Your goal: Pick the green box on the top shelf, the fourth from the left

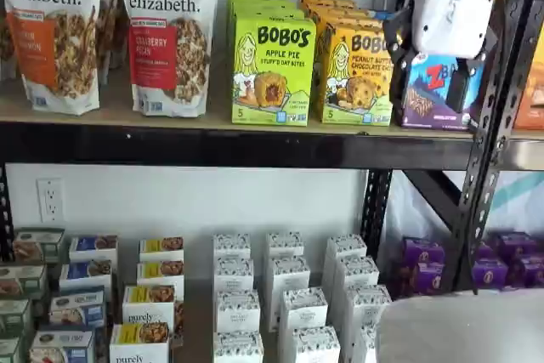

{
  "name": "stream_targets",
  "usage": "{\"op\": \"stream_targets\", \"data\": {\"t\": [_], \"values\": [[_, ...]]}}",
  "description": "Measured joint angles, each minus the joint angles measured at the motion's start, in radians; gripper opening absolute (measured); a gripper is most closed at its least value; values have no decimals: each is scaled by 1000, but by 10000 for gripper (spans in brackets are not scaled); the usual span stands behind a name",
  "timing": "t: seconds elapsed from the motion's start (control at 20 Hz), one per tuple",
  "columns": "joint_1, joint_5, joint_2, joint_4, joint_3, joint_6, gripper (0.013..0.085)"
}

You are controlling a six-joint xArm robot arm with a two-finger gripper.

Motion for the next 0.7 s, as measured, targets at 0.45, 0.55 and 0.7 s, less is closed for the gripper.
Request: {"op": "stream_targets", "data": {"t": [0.45,0.55,0.7], "values": [[-114,-89,-56,136,51,-71,850],[-110,-91,-56,134,52,-68,850],[-102,-105,-63,132,57,-63,850]]}}
